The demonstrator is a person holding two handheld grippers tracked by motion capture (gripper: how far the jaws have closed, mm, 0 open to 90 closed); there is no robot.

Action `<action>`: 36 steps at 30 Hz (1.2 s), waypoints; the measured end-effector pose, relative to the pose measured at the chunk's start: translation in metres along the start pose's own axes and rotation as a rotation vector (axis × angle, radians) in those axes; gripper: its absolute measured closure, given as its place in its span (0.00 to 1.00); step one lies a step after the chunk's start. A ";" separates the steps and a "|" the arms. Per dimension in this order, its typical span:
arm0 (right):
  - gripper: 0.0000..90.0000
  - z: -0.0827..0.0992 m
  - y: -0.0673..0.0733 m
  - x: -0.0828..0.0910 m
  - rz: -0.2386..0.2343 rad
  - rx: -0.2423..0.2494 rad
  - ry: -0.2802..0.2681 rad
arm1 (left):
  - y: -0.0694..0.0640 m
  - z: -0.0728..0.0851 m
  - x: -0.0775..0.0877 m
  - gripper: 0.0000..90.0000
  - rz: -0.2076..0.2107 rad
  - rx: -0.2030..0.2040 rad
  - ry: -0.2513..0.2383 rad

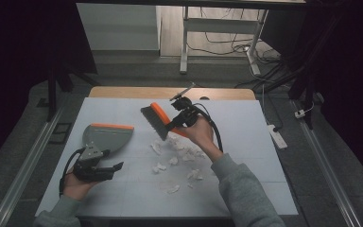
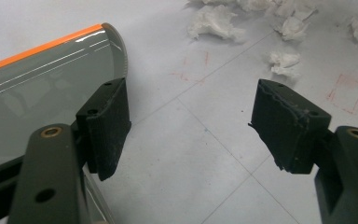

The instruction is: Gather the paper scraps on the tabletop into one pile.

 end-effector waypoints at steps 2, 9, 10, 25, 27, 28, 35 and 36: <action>0.79 0.004 0.015 -0.006 -0.010 0.032 0.020 | 0.000 0.000 0.000 0.32 -0.001 0.000 0.002; 0.79 0.013 0.039 -0.038 -0.003 0.062 0.105 | -0.002 0.000 0.000 0.32 -0.002 -0.007 0.003; 0.79 0.014 0.037 -0.042 0.006 0.071 0.113 | -0.002 0.000 0.000 0.32 0.000 -0.006 0.001; 0.79 0.060 -0.019 0.007 0.075 -0.055 0.094 | -0.003 -0.002 -0.003 0.32 0.007 -0.016 0.006; 0.79 0.057 -0.013 0.019 0.043 -0.049 0.038 | -0.003 -0.002 -0.003 0.32 0.006 -0.015 0.008; 0.79 0.054 -0.009 0.025 0.036 -0.041 0.013 | -0.003 -0.002 -0.003 0.32 0.005 -0.013 0.007; 0.79 0.048 0.021 0.045 -0.003 0.040 -0.043 | -0.001 -0.001 -0.002 0.32 0.002 -0.008 0.005; 0.79 0.050 0.027 0.042 -0.016 0.053 -0.028 | -0.001 -0.001 -0.001 0.32 0.003 -0.007 0.003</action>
Point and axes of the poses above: each handheld gripper's, and its own axes: x roughly backward along the jaws, z roughly out of its underside, y roughly to its left, the point moved 6 cm from there along -x, roughly forward along the jaws, and after that the axes turned 11 degrees about z, right-handed, at the moved point
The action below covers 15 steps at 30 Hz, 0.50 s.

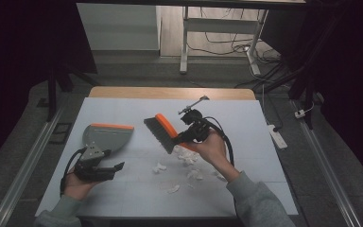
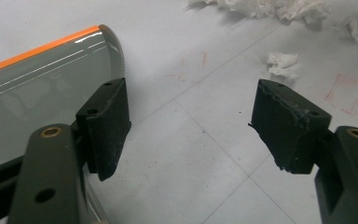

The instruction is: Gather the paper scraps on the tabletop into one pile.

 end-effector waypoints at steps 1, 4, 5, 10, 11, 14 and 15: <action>0.79 0.003 0.006 -0.003 -0.013 0.015 0.018 | 0.000 0.000 0.000 0.32 0.000 0.001 -0.002; 0.79 0.013 0.022 -0.017 -0.046 0.048 0.077 | 0.000 0.000 0.001 0.32 -0.001 0.003 -0.004; 0.79 0.016 0.028 -0.022 -0.056 0.056 0.100 | 0.000 0.000 0.001 0.32 -0.001 0.002 -0.004; 0.79 0.030 0.045 -0.046 -0.076 0.141 0.187 | 0.000 0.000 0.000 0.32 -0.001 0.001 -0.001; 0.79 0.032 0.047 -0.050 -0.068 0.154 0.204 | 0.000 0.000 0.000 0.32 -0.001 0.001 -0.001; 0.79 0.033 0.041 -0.053 -0.003 0.164 0.221 | 0.000 0.000 0.001 0.32 -0.001 0.002 -0.003; 0.79 0.033 0.035 -0.051 0.006 0.152 0.225 | 0.000 0.000 0.001 0.32 0.000 0.001 -0.004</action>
Point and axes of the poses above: each handheld gripper's, and its own axes: x roughly backward along the jaws, z roughly out of its underside, y roughly to its left, the point moved 6 cm from there along -x, roughly forward along the jaws, and after that the axes turned 11 degrees about z, right-handed, at the moved point
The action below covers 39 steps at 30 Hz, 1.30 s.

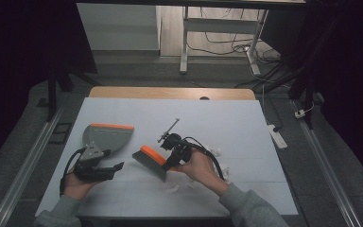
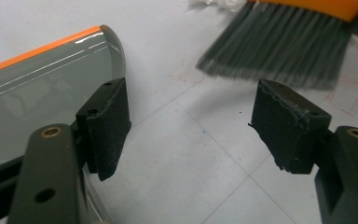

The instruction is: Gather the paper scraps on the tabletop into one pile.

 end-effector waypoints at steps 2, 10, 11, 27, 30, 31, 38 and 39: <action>0.79 0.005 -0.016 0.004 0.054 -0.031 0.006 | 0.000 0.000 0.000 0.32 0.000 -0.002 0.000; 0.79 0.027 -0.032 0.048 0.021 -0.100 -0.113 | 0.001 0.000 -0.001 0.32 -0.002 0.000 0.006; 0.79 0.030 -0.026 0.055 0.016 -0.077 -0.121 | 0.001 0.000 -0.001 0.32 -0.002 0.001 0.006; 0.79 0.061 0.020 0.025 0.034 0.160 0.066 | 0.000 0.000 -0.001 0.32 -0.005 0.000 0.006; 0.79 0.054 -0.006 0.026 0.087 0.102 0.056 | 0.001 0.000 -0.001 0.32 -0.003 0.004 0.006; 0.79 0.052 -0.016 0.027 0.114 0.086 0.051 | 0.001 0.000 -0.001 0.32 -0.003 0.004 0.006; 0.79 0.059 -0.031 0.058 0.096 0.048 -0.057 | 0.002 0.000 -0.001 0.32 -0.001 0.005 0.005; 0.79 0.061 -0.028 0.066 0.095 0.059 -0.067 | 0.002 0.000 -0.002 0.32 -0.002 0.005 0.007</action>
Point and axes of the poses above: each handheld gripper's, and its own axes: x roughly backward along the jaws, z roughly out of its underside, y roughly to its left, the point moved 6 cm from there along -x, roughly forward along the jaws, and after that the axes turned 11 degrees about z, right-handed, at the moved point
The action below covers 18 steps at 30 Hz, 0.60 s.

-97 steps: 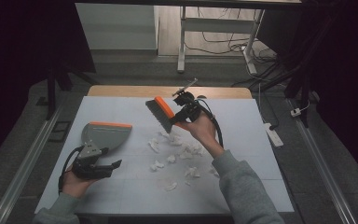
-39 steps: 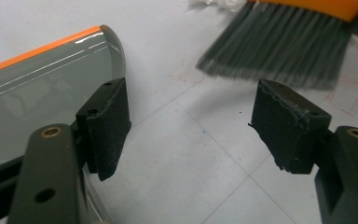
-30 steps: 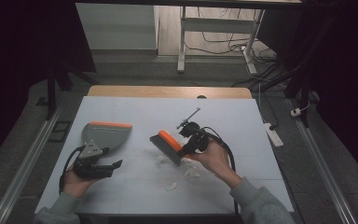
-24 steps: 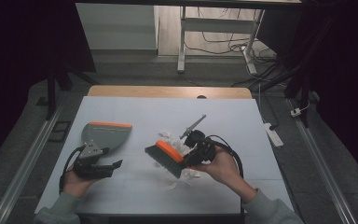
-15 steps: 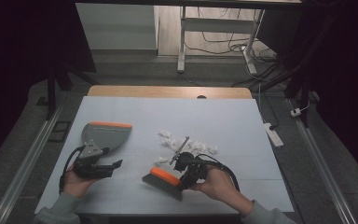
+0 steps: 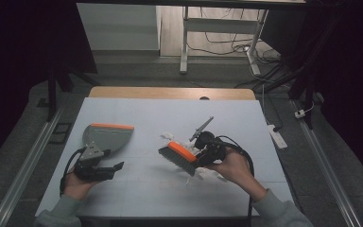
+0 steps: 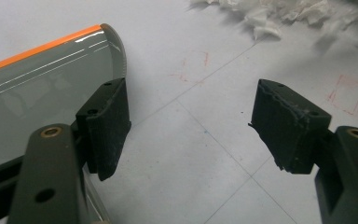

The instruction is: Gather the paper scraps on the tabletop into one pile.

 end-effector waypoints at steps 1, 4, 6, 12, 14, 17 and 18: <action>0.79 0.002 0.002 0.007 0.006 0.016 -0.016 | 0.000 0.000 0.000 0.32 -0.001 -0.003 0.002; 0.79 0.009 0.008 0.022 -0.020 0.058 -0.032 | -0.001 0.000 0.000 0.32 -0.001 -0.006 0.003; 0.79 0.016 0.014 0.023 -0.046 0.080 0.001 | -0.001 -0.001 0.000 0.32 0.000 -0.005 0.001; 0.79 0.033 0.032 -0.012 -0.065 0.217 0.151 | -0.001 0.000 -0.001 0.32 -0.002 -0.005 0.005; 0.79 0.029 0.029 -0.019 -0.038 0.223 0.151 | -0.001 0.000 -0.001 0.32 -0.003 -0.005 0.006; 0.79 0.020 0.013 -0.024 0.015 0.214 0.164 | -0.001 0.000 -0.001 0.32 -0.002 -0.003 0.006; 0.79 0.017 0.007 -0.026 0.022 0.205 0.163 | -0.001 0.000 -0.001 0.32 -0.002 -0.004 0.005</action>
Point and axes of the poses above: each handheld gripper's, and its own axes: x roughly backward along the jaws, z roughly out of its underside, y roughly to its left, the point moved 6 cm from there along -x, roughly forward along the jaws, and after that the axes turned 11 degrees about z, right-handed, at the moved point
